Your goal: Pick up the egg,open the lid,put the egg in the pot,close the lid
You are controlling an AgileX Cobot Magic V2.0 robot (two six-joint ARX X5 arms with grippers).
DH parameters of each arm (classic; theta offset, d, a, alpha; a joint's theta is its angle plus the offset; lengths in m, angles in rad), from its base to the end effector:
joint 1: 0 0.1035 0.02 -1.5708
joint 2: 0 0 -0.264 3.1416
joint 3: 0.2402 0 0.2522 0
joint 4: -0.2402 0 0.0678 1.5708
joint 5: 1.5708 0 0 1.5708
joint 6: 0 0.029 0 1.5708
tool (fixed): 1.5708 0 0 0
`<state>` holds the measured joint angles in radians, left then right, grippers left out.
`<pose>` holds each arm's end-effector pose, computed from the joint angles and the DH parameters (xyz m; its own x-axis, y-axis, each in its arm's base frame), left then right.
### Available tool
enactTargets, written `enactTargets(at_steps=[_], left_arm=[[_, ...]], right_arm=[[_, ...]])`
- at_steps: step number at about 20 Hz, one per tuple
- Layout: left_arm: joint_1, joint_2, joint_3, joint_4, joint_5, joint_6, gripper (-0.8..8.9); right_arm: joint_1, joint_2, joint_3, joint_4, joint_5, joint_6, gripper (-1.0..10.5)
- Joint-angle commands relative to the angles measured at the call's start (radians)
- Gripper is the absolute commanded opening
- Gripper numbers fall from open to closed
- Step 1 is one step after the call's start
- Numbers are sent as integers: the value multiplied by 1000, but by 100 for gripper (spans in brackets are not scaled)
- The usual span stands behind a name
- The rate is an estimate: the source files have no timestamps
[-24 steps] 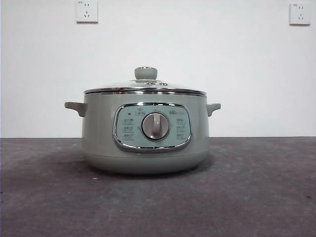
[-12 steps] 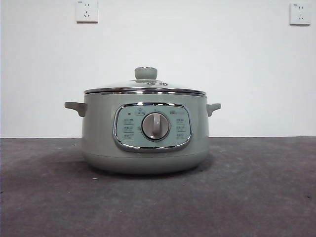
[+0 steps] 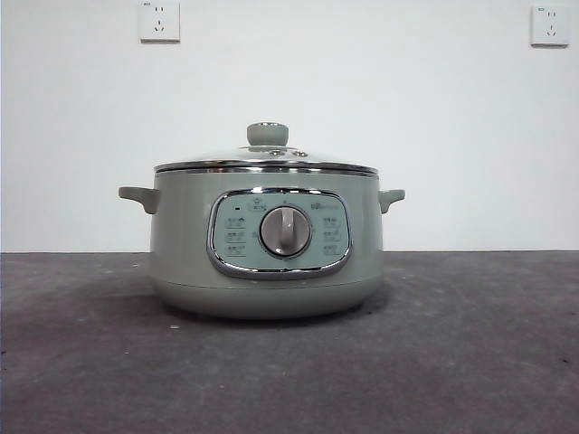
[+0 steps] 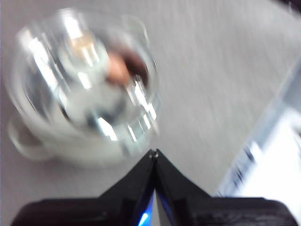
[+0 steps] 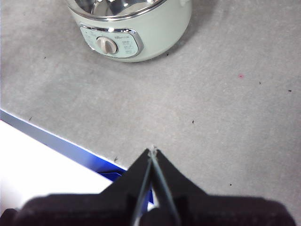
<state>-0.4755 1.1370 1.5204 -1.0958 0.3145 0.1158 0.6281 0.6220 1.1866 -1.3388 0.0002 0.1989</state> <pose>0.1612 -0.0931 0.4280 0.4982 -0.6045 -0.6216 0.7063 0.6988 -0.1134 0.0401 0.0291 0.3714 0.5786 0.4200 -0.6991 -0.4641 0.8745 0.1411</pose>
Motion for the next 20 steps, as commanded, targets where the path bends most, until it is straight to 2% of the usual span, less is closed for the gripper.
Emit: enactTargets(at_steps=[1, 6, 9, 14, 20], left_arm=[[55, -18, 0, 103, -1, 51, -3], [259, -141, -26, 286, 7, 104, -3], [395, -261, -128, 374, 6, 119, -3], [540, -510, -509, 637, 6, 124, -3], [562, -764, -1007, 879, -5, 89, -3]], right_arm=[[1, -3, -8, 4, 1, 10, 1], [1, -3, -8, 4, 1, 10, 0], [1, -3, -8, 4, 1, 10, 1], [1, -3, -8, 4, 1, 10, 0], [1, -3, -8, 4, 1, 10, 0]])
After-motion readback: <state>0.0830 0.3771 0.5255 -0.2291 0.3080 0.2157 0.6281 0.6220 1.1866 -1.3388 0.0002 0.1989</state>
